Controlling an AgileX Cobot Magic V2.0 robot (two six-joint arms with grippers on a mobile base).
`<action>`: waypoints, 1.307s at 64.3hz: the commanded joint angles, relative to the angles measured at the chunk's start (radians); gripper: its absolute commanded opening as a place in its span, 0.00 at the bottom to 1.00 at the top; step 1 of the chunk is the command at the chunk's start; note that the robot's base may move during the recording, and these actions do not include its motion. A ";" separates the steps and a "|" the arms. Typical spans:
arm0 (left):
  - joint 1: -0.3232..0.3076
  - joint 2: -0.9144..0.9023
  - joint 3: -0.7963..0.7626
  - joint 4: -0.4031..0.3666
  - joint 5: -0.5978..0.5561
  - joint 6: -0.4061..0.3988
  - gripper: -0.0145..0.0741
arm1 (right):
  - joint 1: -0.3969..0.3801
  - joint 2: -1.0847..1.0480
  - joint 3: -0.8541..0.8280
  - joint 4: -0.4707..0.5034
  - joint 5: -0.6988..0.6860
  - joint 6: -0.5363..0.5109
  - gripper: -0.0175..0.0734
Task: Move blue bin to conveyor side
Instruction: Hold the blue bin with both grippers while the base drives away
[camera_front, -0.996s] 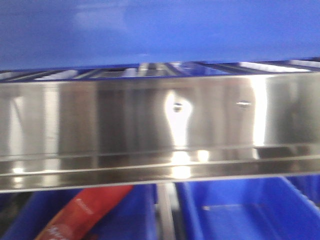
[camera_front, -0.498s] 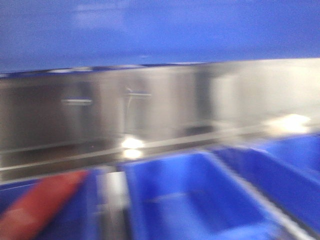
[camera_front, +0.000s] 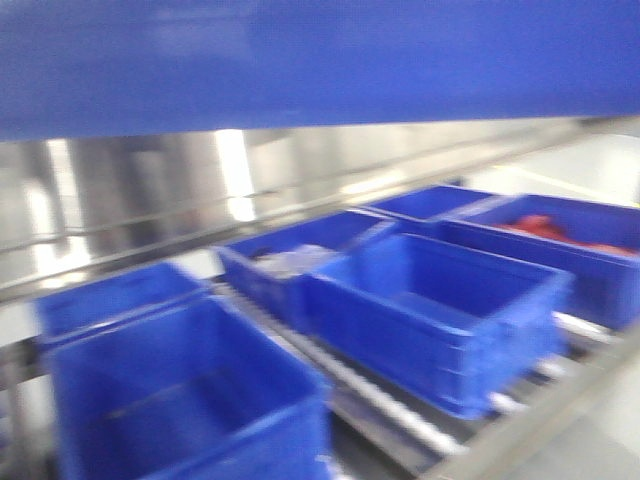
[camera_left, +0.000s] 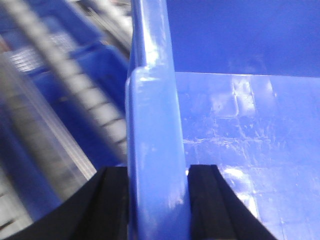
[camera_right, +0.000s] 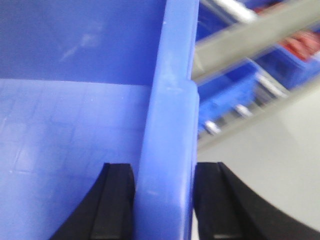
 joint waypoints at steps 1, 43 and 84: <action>-0.001 -0.020 -0.012 0.021 -0.092 0.013 0.14 | -0.002 -0.024 -0.014 -0.044 -0.092 -0.018 0.11; -0.001 -0.020 -0.012 0.025 -0.090 0.013 0.14 | -0.002 -0.024 -0.014 -0.044 -0.092 -0.018 0.11; -0.001 -0.020 -0.012 0.029 -0.090 0.013 0.14 | -0.002 -0.024 -0.014 -0.044 -0.092 -0.018 0.11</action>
